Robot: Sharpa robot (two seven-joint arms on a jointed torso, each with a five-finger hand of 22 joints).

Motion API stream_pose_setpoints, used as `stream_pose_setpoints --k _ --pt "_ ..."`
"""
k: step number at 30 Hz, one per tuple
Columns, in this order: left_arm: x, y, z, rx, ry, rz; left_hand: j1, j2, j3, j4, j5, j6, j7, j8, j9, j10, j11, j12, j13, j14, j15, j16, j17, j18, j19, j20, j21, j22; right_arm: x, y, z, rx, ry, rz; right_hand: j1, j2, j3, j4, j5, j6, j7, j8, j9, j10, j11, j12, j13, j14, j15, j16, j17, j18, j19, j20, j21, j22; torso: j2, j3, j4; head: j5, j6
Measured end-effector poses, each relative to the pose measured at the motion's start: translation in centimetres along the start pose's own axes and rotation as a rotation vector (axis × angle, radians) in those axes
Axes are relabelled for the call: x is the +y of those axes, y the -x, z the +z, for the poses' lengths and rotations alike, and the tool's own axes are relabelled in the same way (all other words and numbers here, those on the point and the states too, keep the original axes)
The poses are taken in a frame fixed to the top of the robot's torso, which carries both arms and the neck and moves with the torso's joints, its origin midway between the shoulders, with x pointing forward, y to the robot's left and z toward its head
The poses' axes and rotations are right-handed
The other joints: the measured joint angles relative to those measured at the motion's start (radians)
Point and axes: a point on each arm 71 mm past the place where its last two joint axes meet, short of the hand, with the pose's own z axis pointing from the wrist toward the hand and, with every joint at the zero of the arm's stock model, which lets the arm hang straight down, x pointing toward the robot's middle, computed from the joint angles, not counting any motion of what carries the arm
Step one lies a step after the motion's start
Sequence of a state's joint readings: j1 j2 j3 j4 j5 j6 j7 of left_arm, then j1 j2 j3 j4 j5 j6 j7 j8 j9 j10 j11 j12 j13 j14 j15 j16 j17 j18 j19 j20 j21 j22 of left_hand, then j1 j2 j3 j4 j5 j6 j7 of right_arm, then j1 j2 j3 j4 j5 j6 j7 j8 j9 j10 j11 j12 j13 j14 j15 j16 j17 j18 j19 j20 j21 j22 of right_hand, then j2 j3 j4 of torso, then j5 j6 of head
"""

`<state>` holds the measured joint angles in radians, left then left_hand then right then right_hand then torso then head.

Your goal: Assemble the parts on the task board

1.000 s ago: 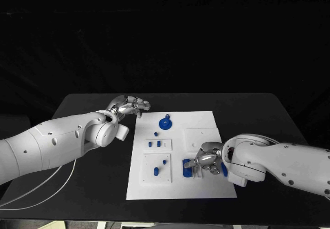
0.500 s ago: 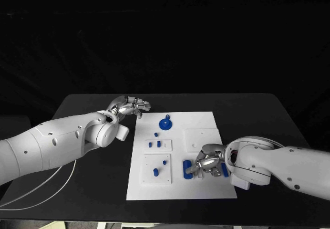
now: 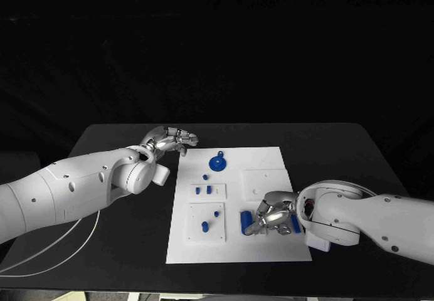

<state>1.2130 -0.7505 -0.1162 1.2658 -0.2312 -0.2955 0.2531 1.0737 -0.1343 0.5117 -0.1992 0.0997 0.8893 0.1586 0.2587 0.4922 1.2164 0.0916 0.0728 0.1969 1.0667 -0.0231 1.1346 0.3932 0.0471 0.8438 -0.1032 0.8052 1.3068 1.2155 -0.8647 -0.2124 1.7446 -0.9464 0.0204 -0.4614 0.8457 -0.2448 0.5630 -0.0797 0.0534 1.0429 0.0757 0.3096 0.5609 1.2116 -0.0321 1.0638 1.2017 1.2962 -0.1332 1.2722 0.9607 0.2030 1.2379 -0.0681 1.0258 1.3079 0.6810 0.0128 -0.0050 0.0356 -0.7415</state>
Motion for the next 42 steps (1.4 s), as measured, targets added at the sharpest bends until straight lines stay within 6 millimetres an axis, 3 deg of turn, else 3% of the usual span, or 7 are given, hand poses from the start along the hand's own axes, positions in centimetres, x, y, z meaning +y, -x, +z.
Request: stream_pose_setpoints --k 5,9,14,17,33,36,42 --pt "0.01 0.02 -0.01 0.0 0.0 0.0 0.0 0.0 0.0 0.0 0.0 0.0 0.0 0.0 0.0 0.0 0.0 0.0 0.0 0.0 0.0 0.0 0.001 0.0 0.0 0.0 0.0 0.0 -0.02 0.06 0.04 -0.005 -0.001 -0.009 0.002 0.002 0.0 -0.002 0.0 -0.001 -0.002 0.0 0.0 0.0 0.0 0.0 0.0 -0.001 0.001 0.0 0.0 0.0 0.0 0.0 0.0 0.0 0.0 -0.0006 0.0006 -0.001 0.0" --pt "0.01 0.03 -0.02 0.0 0.001 0.0 0.0 0.0 0.0 0.0 0.0 0.0 0.0 0.0 0.0 0.0 0.0 0.0 0.0 0.0 0.0 0.0 0.001 0.0 0.0 0.0 0.0 0.0 0.1 0.07 0.11 -0.009 0.0 -0.021 0.02 0.031 0.006 -0.016 0.0 -0.001 -0.002 0.0 0.0 0.0 0.0 0.0 0.0 0.003 -0.002 0.0 0.001 0.0 0.0 0.0 0.0 0.0 0.0 -0.0012 0.0006 -0.001 -0.001" --pt "0.01 0.03 -0.02 0.0 0.001 0.0 0.0 0.0 0.003 0.003 0.0 0.0 0.0 0.0 0.0 0.001 -0.001 0.0 0.0 0.0 0.0 0.0 0.001 0.0 0.0 0.0 0.0 0.0 0.13 0.15 0.21 -0.016 -0.002 -0.033 0.065 0.109 0.067 -0.038 0.0 0.0 -0.003 -0.003 -0.003 0.0 0.0 -0.005 -0.001 0.003 -0.002 -0.006 0.001 0.0 0.0 0.0 -0.005 0.0 0.0 -0.0015 0.0012 -0.002 -0.003" --pt "0.02 0.06 -0.03 -0.001 0.001 0.0 0.0 0.0 0.003 0.003 0.0 0.0 0.0 0.0 -0.001 0.001 -0.001 0.0 0.0 0.0 0.0 0.0 0.001 0.0 0.0 0.0 0.0 0.001 0.13 0.18 0.24 -0.018 -0.002 -0.037 0.059 0.136 0.124 -0.024 0.0 0.005 -0.001 -0.005 -0.004 0.0 0.0 -0.005 -0.002 0.003 -0.002 -0.006 0.001 0.0 -0.002 0.002 -0.005 0.0 0.0 -0.0016 0.0012 -0.001 -0.003" --pt "0.05 0.17 -0.08 -0.002 0.002 0.0 -0.004 0.004 0.0 0.006 0.0 0.0 0.0 0.0 -0.001 0.001 -0.002 0.0 0.0 0.0 0.0 0.0 0.001 0.0 0.002 -0.002 0.0 0.001 0.23 0.12 0.31 -0.007 -0.001 -0.057 0.043 0.147 0.2 -0.025 0.0 0.015 -0.002 -0.006 -0.006 0.006 -0.005 -0.005 -0.001 0.005 0.0 -0.006 0.003 0.001 0.0 0.007 -0.004 0.0 0.0 -0.0006 0.0004 0.0 -0.005" --pt "0.05 0.17 -0.08 -0.001 0.002 0.0 -0.004 0.004 0.0 0.006 0.0 0.0 0.0 0.0 -0.001 0.001 -0.002 0.0 0.0 0.0 0.0 0.0 0.001 0.0 0.002 -0.002 0.0 0.001 0.22 0.14 0.33 -0.001 -0.003 -0.062 0.025 0.129 0.182 -0.043 0.001 0.018 -0.002 -0.006 -0.006 0.007 -0.004 -0.005 -0.001 0.006 0.001 -0.006 0.003 0.005 0.004 0.011 0.0 0.0 0.0 -0.0006 0.0004 -0.001 -0.005" --pt "0.06 0.18 -0.08 -0.001 0.003 0.0 -0.004 0.004 0.0 0.005 0.0 0.0 0.0 0.0 -0.001 0.001 -0.002 0.0 0.0 0.0 0.0 0.0 0.001 0.0 0.002 -0.002 0.0 0.0 0.13 0.09 0.33 0.01 -0.006 -0.068 -0.026 0.099 0.087 -0.116 0.076 0.018 -0.002 -0.006 -0.009 0.007 -0.004 -0.005 -0.001 0.006 0.001 -0.006 0.004 0.007 0.0 0.015 0.0 0.0 0.0 -0.0006 0.0003 -0.001 -0.005"
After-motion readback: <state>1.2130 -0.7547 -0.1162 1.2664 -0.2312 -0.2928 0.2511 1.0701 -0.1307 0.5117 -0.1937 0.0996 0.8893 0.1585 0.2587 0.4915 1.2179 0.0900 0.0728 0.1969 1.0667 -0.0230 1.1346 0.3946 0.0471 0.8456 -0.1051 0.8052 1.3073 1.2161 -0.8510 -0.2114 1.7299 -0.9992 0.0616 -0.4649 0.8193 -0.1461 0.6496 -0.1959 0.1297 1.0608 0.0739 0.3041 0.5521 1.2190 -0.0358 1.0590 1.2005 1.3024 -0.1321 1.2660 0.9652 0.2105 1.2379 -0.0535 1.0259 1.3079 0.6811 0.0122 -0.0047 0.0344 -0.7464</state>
